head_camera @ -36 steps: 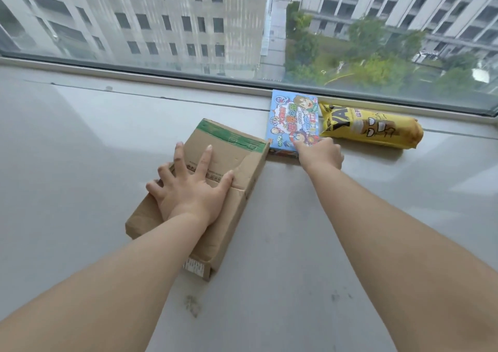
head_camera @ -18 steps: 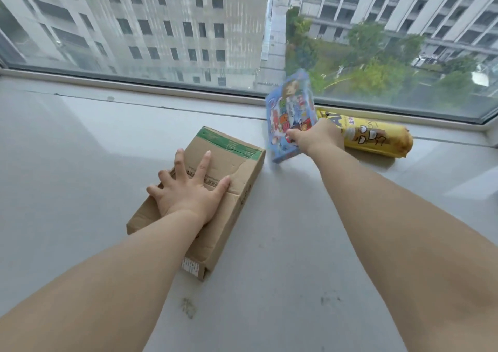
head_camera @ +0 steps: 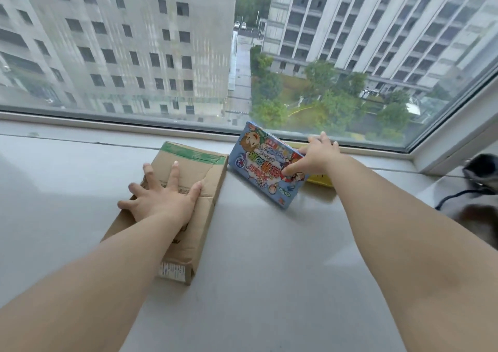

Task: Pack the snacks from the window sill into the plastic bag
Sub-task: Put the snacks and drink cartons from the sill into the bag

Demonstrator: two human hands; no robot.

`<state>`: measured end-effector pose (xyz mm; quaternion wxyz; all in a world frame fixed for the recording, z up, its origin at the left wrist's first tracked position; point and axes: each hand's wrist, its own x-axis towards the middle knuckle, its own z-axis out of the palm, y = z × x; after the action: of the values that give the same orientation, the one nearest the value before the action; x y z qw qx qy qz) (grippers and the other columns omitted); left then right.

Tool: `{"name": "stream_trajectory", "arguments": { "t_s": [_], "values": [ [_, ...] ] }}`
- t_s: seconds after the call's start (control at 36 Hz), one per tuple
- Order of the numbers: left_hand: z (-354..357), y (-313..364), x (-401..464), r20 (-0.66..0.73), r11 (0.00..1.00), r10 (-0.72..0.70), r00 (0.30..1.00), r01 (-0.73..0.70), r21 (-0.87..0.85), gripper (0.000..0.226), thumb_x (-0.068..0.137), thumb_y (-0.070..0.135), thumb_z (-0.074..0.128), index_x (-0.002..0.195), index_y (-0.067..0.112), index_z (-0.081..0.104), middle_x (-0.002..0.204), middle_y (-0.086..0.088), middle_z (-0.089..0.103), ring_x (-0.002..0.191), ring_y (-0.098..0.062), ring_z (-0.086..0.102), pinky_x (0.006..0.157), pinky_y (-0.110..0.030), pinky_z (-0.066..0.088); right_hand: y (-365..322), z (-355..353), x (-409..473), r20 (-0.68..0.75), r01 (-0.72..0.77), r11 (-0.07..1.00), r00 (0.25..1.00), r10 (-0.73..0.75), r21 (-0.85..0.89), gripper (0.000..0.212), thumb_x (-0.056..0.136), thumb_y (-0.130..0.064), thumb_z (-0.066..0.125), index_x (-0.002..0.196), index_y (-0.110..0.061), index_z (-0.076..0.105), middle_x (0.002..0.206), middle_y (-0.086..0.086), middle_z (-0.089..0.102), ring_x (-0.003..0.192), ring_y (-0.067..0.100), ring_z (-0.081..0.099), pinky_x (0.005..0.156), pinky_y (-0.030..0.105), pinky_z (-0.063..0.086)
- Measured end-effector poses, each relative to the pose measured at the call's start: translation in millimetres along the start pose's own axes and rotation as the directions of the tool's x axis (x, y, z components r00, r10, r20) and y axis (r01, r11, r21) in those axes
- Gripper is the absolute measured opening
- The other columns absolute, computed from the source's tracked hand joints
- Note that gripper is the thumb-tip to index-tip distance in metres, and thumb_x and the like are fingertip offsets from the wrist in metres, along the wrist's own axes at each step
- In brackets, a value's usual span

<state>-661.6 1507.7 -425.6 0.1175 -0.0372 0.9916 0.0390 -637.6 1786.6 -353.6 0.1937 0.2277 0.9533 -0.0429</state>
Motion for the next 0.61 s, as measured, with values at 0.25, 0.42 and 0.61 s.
{"name": "stream_trajectory", "arguments": {
  "t_s": [0.25, 0.42, 0.61],
  "values": [
    [-2, 8, 12, -0.009, 1.000, -0.008, 1.000, 0.008, 0.008, 0.071, 0.080, 0.080, 0.009, 0.144, 0.051, -0.004, 0.154, -0.006, -0.008, 0.125, -0.038, 0.024, 0.102, -0.055, 0.023, 11, 22, 21, 0.094, -0.166, 0.975, 0.984, 0.153, 0.149, 0.135, 0.011, -0.093, 0.060, 0.133, -0.034, 0.048, 0.138, 0.000, 0.043, 0.129, 0.023, 0.040, 0.106, 0.040, 0.037],
    [-18, 2, 24, 0.153, 0.994, -0.008, 0.988, 0.025, -0.109, 0.070, 0.081, 0.077, 0.031, 0.142, 0.055, 0.005, 0.143, -0.005, 0.007, 0.118, -0.037, 0.033, 0.100, -0.048, 0.029, 10, 32, -3, 0.159, -0.064, 0.906, 0.987, -0.003, 0.418, 0.046, 0.059, -0.062, 0.077, 0.093, -0.034, 0.066, 0.113, -0.002, 0.062, 0.102, 0.019, 0.057, 0.091, 0.031, 0.047],
    [-22, -17, 4, 0.349, 0.947, -0.068, 0.935, 0.170, -0.271, 0.107, 0.075, 0.061, 0.065, 0.144, 0.046, -0.016, 0.142, -0.014, 0.010, 0.127, -0.042, 0.037, 0.111, -0.047, 0.029, -10, 68, -50, 0.126, -0.204, 0.755, 0.979, 0.161, 0.623, 0.075, 0.052, -0.065, 0.079, 0.116, -0.030, 0.064, 0.125, 0.006, 0.047, 0.105, 0.020, 0.050, 0.095, 0.032, 0.045]
  ]
}}
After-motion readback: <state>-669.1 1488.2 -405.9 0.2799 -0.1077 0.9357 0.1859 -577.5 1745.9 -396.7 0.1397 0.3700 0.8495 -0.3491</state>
